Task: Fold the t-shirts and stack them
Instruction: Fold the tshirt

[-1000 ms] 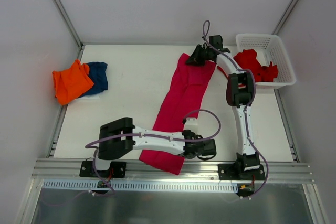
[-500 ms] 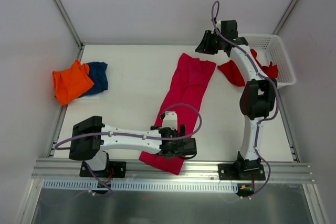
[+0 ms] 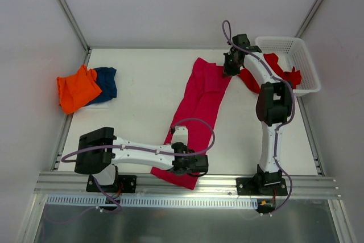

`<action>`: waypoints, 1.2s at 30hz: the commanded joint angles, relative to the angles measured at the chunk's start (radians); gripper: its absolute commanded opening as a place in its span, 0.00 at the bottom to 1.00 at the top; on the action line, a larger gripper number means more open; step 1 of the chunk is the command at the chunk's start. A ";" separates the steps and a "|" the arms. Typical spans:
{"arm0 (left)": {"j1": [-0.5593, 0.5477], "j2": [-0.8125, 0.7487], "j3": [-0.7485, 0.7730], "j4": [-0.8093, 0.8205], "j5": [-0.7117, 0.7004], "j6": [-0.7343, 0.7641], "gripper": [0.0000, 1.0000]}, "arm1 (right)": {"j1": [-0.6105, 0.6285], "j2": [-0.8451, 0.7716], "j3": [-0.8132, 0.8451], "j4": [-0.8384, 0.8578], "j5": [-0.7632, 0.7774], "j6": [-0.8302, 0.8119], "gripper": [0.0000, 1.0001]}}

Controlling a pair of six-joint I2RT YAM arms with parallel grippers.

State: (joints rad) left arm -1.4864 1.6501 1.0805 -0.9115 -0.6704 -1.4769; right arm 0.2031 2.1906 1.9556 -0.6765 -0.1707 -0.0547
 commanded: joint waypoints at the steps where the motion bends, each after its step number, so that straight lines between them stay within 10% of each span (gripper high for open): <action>1: -0.008 -0.026 -0.031 -0.029 0.020 -0.025 0.00 | 0.018 0.092 0.126 -0.078 0.013 0.019 0.01; 36: -0.018 0.091 -0.188 0.623 0.275 0.214 0.00 | 0.079 0.356 0.356 -0.026 -0.119 0.130 0.00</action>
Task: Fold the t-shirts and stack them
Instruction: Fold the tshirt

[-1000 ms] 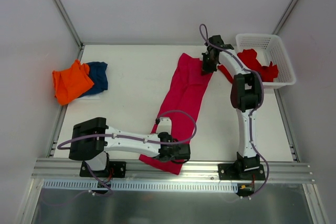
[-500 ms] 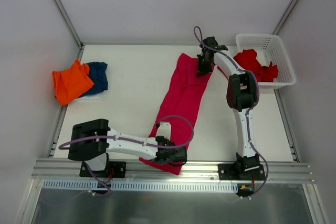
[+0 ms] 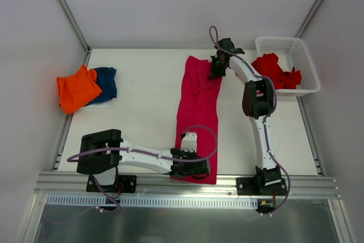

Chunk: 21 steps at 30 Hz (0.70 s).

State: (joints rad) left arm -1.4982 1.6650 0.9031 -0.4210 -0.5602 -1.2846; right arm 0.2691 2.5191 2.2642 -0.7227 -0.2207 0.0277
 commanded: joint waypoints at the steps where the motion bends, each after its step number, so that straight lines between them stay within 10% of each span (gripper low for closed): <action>1: -0.007 0.079 -0.003 0.136 0.163 0.034 0.00 | 0.013 0.030 0.049 0.031 -0.077 0.061 0.01; 17: -0.007 -0.011 -0.076 0.116 0.166 0.011 0.00 | 0.015 0.086 0.083 0.117 -0.163 0.106 0.00; 21: -0.007 -0.045 -0.081 0.077 0.094 0.030 0.00 | 0.015 0.073 0.064 0.186 -0.201 0.118 0.23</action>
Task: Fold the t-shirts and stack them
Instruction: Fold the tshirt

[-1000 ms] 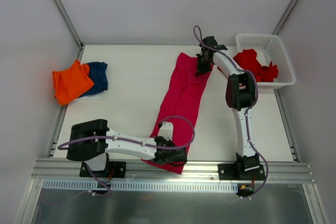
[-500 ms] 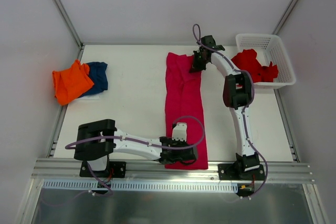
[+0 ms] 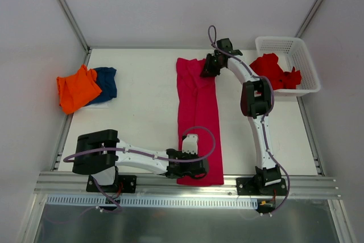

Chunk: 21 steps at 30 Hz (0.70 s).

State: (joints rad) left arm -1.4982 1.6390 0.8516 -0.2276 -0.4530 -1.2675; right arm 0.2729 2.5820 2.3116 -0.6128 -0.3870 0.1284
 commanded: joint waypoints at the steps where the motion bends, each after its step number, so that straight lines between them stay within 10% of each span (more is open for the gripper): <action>1: -0.007 -0.025 -0.022 -0.128 -0.041 0.028 0.00 | 0.009 -0.006 -0.012 0.132 -0.045 0.022 0.31; 3: -0.005 -0.037 0.013 -0.163 -0.146 0.093 0.12 | 0.009 -0.025 -0.037 0.195 -0.091 0.028 0.43; 5: 0.018 -0.056 0.067 -0.179 -0.205 0.169 0.53 | 0.002 -0.052 -0.026 0.268 -0.122 0.033 0.44; 6: 0.030 -0.088 0.082 -0.182 -0.263 0.247 0.96 | -0.004 -0.066 -0.006 0.272 -0.124 0.040 0.44; 12: 0.166 -0.285 0.224 -0.164 -0.398 0.583 0.99 | -0.049 -0.382 0.000 0.248 -0.087 0.011 0.45; 17: 0.340 -0.540 0.046 0.127 -0.121 0.732 0.99 | -0.025 -0.725 -0.200 0.012 0.084 -0.171 0.51; 18: 0.342 -0.606 0.023 0.135 -0.121 0.734 0.99 | -0.015 -0.847 -0.251 -0.060 0.120 -0.194 0.55; 20: 0.340 -0.669 -0.029 0.128 -0.112 0.737 0.99 | 0.015 -0.978 -0.387 -0.096 0.187 -0.232 0.99; 21: 0.340 -0.688 -0.043 0.119 -0.101 0.725 0.99 | 0.040 -1.046 -0.552 -0.096 0.203 -0.228 1.00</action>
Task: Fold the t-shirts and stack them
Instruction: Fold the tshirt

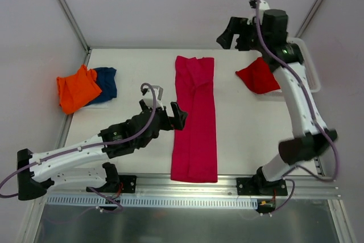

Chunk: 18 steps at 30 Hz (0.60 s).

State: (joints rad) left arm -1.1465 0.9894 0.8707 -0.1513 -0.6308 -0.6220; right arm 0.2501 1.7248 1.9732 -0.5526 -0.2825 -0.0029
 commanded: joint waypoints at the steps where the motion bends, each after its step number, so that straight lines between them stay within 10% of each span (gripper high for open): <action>1: -0.012 -0.055 -0.100 0.036 0.097 0.055 0.99 | 0.075 -0.320 -0.302 -0.142 0.127 -0.086 1.00; 10: -0.018 -0.164 -0.329 -0.007 0.152 -0.136 0.99 | 0.264 -0.899 -1.099 -0.079 0.411 0.217 1.00; 18: -0.123 -0.155 -0.438 -0.004 0.109 -0.274 0.99 | 0.438 -1.128 -1.364 -0.150 0.535 0.414 0.99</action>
State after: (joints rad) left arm -1.2346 0.8490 0.4614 -0.1703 -0.4988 -0.8093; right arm 0.6395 0.6571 0.6327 -0.7040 0.1570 0.2871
